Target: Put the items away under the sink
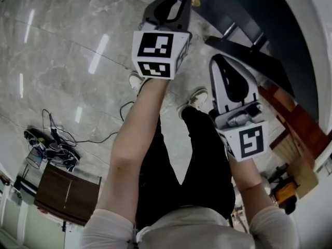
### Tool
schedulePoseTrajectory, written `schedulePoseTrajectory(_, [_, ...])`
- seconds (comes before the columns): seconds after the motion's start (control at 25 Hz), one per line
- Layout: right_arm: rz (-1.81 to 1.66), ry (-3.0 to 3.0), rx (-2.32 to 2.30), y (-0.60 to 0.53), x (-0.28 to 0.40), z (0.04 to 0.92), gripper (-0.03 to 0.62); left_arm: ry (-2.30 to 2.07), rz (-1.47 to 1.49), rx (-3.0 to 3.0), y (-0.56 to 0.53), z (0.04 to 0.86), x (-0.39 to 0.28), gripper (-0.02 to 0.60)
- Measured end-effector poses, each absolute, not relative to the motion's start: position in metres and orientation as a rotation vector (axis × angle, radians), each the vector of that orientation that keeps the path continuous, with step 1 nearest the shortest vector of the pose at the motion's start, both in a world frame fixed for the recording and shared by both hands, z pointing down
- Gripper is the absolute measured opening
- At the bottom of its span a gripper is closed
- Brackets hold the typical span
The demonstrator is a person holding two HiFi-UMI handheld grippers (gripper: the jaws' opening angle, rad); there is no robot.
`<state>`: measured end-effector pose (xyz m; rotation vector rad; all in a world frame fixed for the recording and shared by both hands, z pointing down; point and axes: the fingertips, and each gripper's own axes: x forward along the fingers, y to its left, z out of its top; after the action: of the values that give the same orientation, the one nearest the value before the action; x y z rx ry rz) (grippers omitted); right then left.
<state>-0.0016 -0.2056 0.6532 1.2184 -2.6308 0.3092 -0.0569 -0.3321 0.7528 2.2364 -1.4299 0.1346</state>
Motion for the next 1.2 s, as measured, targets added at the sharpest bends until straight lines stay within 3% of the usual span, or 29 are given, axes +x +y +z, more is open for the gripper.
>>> schedulePoseTrajectory(0.08, [0.314,-2.63,1.209,-0.203,0.0,0.642,0.041,-1.457,0.126,2.202,-0.321,0.744,-0.065,0.024])
schedulePoseTrajectory(0.24, [0.303,-2.642,1.189,-0.198,-0.004,0.609,0.041,-1.456,0.126,2.17,-0.3,0.713,-0.074,0.003])
schedulePoseTrajectory(0.64, [0.307,-2.7,1.142,-0.186,-0.02,0.523,0.041,-1.517,0.151,2.159,-0.26,0.621,-0.1,0.003])
schedulePoseTrajectory(1.2, [0.43,-2.666,1.305,-0.188,0.013,0.43,0.041,-1.44,0.157,2.213,-0.22,0.526,-0.094,0.003])
